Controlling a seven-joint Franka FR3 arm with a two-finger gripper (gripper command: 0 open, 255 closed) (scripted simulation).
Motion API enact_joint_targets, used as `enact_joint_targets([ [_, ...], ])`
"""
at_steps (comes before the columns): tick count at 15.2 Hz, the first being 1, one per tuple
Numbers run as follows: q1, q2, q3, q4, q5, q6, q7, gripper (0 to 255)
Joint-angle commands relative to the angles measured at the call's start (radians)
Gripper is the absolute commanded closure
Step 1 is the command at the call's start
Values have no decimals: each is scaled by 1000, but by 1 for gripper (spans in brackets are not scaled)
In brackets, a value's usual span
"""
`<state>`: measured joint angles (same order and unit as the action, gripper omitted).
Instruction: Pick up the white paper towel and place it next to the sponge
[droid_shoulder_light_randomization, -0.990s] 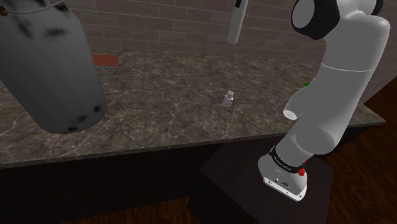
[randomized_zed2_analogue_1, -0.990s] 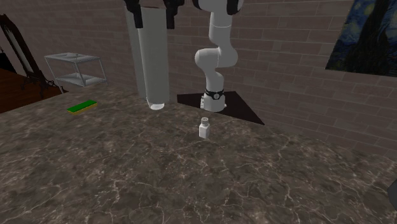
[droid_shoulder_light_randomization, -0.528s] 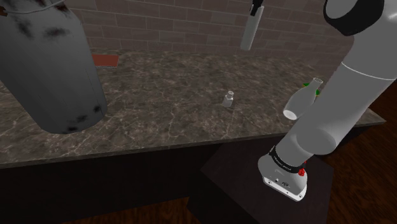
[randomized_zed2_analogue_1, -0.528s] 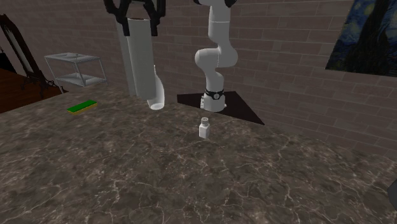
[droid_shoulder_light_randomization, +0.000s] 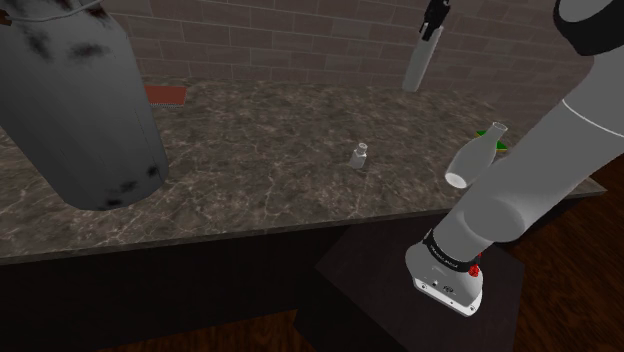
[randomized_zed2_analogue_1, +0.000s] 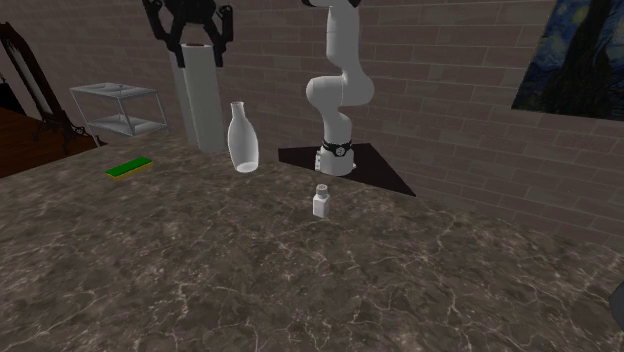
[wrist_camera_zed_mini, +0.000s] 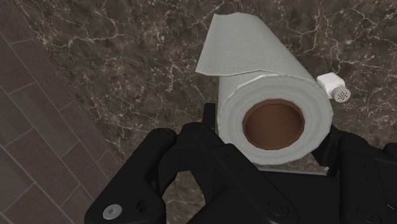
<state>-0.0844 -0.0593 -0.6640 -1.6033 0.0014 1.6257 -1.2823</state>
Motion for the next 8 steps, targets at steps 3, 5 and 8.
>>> enact_joint_targets([
  [3,-32,-59,-33,-82,-35,36,-64,255],
  [5,-50,-79,-54,-113,-47,51,-101,255],
  [8,-77,-100,-91,-150,-62,73,-160,255],
])
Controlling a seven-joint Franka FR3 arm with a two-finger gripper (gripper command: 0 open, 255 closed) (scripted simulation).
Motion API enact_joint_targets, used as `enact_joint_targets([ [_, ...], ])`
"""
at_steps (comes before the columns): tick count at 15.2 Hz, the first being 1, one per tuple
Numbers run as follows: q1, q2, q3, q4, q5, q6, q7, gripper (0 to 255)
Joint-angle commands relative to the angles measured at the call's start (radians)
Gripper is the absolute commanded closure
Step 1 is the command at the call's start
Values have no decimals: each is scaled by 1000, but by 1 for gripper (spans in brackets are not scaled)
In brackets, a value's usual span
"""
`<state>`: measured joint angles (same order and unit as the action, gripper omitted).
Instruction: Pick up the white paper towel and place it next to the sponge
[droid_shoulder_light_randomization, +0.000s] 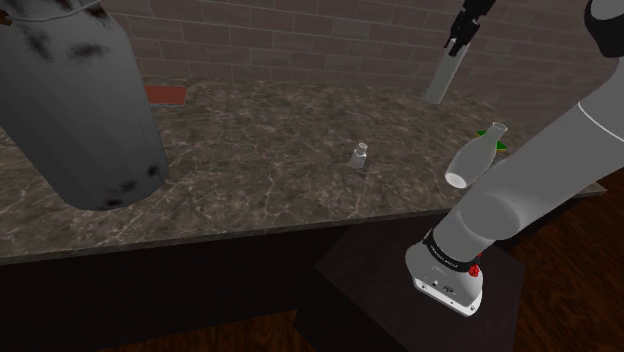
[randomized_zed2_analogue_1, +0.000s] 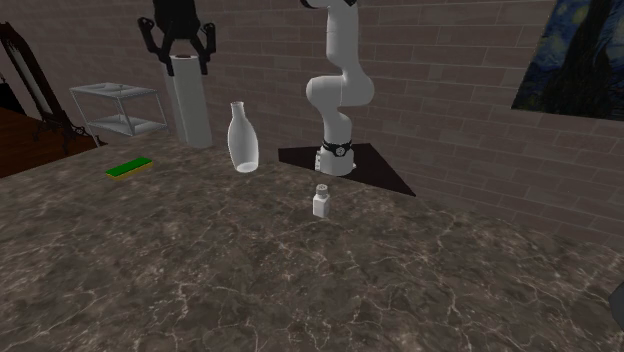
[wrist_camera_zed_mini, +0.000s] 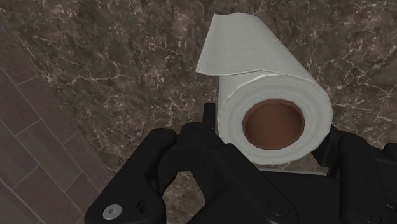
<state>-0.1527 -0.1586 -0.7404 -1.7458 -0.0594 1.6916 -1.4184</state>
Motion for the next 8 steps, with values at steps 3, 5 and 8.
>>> enact_joint_targets([
  [3,-37,-10,-55,-33,-9,27,-89,255],
  [5,-54,-10,-86,-44,-9,40,-137,255],
  [8,-79,3,-138,-52,-1,58,-214,255],
])
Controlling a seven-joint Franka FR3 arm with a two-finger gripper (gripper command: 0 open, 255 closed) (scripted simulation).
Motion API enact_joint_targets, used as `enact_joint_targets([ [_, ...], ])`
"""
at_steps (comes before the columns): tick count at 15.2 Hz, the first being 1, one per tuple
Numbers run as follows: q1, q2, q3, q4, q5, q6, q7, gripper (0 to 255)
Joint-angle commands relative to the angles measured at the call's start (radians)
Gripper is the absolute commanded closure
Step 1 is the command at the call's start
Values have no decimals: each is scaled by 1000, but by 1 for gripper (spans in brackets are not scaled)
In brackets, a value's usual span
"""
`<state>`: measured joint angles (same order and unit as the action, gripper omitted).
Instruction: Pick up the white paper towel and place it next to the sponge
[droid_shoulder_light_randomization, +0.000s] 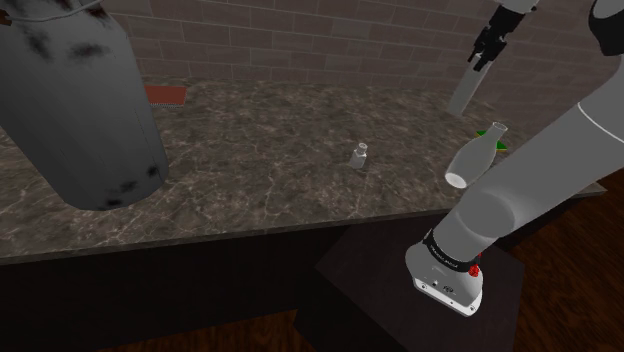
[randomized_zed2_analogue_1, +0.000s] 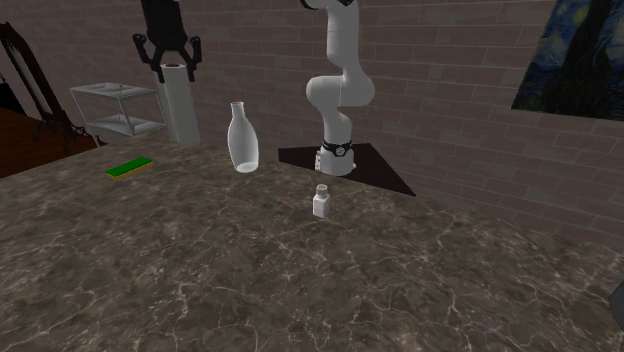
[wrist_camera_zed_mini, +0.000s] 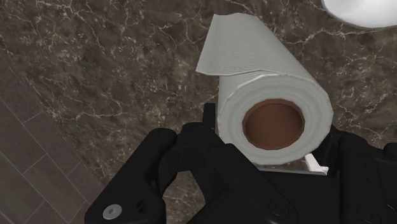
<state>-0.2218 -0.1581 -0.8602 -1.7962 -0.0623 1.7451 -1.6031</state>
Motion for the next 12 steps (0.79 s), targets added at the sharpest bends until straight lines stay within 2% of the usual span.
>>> enact_joint_targets([
  [1,-18,10,-37,-2,7,10,-57,255],
  [7,-70,105,-163,21,87,40,-252,255],
  [10,-117,192,-221,51,168,46,-373,255],
  [12,-168,264,-246,78,236,43,-460,255],
])
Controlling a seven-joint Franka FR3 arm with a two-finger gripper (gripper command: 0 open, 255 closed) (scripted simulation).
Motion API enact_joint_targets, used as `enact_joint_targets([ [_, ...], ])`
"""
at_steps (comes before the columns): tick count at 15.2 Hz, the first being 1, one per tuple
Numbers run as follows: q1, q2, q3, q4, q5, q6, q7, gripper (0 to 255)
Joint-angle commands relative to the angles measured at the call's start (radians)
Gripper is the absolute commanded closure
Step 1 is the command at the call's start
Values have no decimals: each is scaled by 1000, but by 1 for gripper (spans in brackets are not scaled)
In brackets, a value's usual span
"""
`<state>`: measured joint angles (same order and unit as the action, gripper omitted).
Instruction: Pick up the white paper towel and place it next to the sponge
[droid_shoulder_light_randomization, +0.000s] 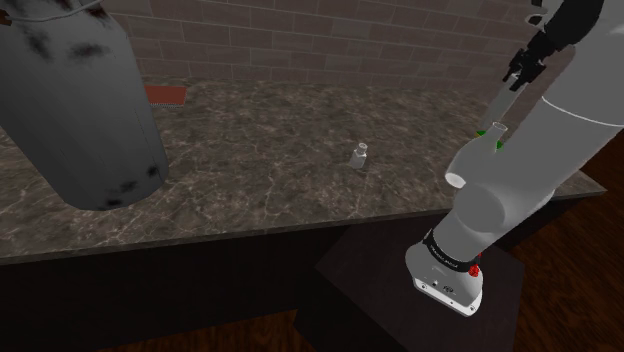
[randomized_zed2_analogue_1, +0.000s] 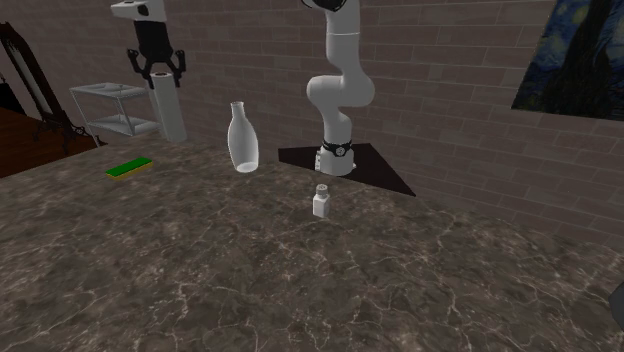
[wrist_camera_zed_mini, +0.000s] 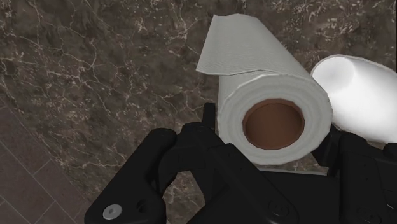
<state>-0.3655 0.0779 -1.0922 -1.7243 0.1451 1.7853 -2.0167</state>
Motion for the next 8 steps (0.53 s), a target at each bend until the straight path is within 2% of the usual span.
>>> enact_joint_targets([
  [1,-56,66,-20,22,64,-1,-89,255],
  [8,-349,307,27,175,274,-52,-335,255],
])
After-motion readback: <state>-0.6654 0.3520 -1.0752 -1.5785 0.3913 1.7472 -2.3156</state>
